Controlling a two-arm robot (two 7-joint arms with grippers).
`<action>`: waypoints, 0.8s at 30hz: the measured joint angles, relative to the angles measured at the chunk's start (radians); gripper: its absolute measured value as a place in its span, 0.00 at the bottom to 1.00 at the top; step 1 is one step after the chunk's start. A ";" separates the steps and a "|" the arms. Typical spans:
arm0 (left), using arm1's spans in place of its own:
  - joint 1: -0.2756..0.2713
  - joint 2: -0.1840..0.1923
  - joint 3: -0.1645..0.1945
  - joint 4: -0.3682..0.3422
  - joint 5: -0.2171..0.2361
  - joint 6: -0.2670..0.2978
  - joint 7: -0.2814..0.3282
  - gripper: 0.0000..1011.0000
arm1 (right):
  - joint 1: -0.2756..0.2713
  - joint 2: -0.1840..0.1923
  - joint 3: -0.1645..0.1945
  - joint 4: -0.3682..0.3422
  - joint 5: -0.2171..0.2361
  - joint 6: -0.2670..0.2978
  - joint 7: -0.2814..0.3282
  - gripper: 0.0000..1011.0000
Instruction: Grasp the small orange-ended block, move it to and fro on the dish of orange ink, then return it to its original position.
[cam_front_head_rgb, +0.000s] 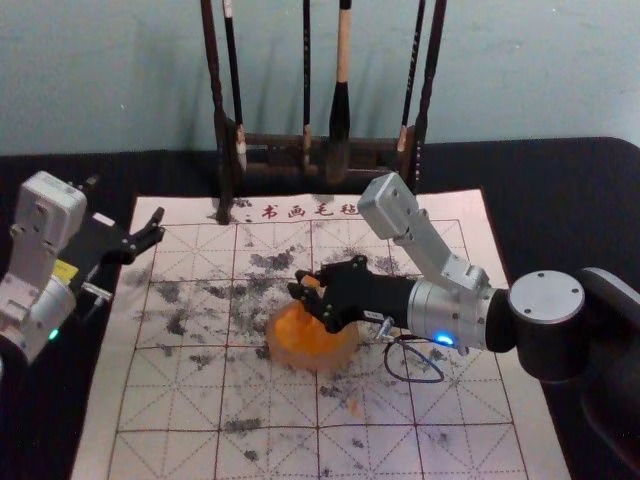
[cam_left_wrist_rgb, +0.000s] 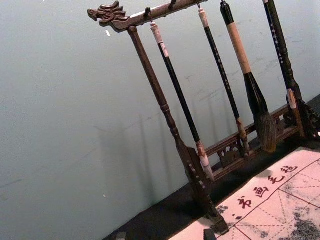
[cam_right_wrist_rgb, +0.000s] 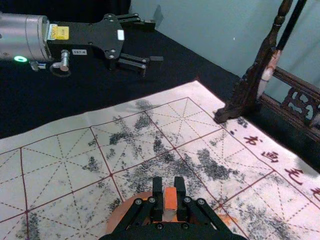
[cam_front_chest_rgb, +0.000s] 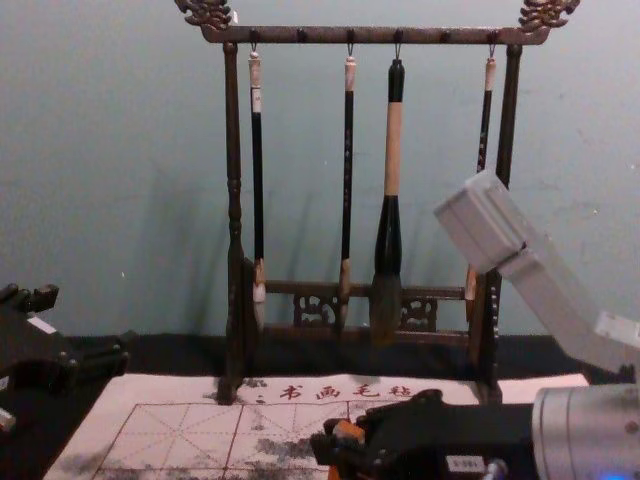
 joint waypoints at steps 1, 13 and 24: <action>0.000 0.000 0.000 0.000 0.000 0.000 0.000 0.99 | 0.000 0.000 0.000 0.000 0.000 0.000 0.000 0.13; 0.000 0.000 0.000 0.000 0.000 0.000 0.000 0.99 | -0.006 0.007 0.017 -0.004 0.000 0.002 -0.005 0.13; 0.000 0.000 0.000 0.000 0.000 0.000 0.000 0.99 | -0.017 0.019 0.025 -0.020 0.003 0.004 -0.005 0.13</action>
